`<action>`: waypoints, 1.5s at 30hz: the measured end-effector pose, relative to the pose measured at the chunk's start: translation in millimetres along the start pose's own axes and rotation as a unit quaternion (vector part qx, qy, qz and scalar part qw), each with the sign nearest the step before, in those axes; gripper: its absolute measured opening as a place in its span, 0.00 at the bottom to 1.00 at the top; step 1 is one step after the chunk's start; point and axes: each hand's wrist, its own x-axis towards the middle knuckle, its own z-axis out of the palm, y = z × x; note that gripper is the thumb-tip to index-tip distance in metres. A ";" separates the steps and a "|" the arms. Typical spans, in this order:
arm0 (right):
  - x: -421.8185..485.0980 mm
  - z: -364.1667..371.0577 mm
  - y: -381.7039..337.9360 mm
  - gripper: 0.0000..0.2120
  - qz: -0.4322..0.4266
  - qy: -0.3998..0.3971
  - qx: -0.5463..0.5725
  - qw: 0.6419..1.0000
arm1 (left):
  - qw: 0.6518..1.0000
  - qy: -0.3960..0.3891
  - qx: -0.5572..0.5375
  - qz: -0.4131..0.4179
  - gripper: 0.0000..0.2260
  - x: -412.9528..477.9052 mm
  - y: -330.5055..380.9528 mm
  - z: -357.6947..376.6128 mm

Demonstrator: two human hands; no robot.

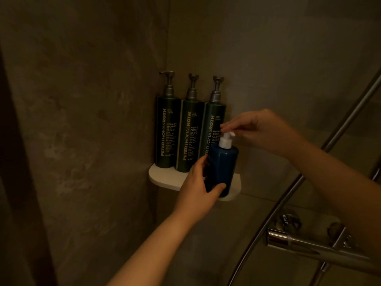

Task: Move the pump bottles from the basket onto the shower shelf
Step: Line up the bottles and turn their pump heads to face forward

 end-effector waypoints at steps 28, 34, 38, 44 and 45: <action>17.4 16.7 -3.4 0.13 0.049 0.017 0.048 0.998 | 0.999 0.043 -0.001 -0.016 0.36 1.9 -3.9 -7.4; 20.5 21.2 -5.4 0.13 0.032 0.030 0.040 0.998 | 0.990 0.113 0.078 -0.015 0.34 1.4 3.2 -3.1; 21.1 22.1 -5.0 0.12 0.032 0.032 0.049 0.998 | 0.985 0.141 0.094 -0.019 0.33 1.1 6.8 -0.4; 18.1 20.7 -5.1 0.14 0.045 0.020 0.065 0.997 | 0.984 0.147 0.096 -0.015 0.33 -0.1 8.3 -0.3; 15.4 21.3 -4.7 0.15 0.049 0.016 0.066 0.996 | 0.985 0.143 0.100 -0.011 0.33 -0.5 8.3 -0.5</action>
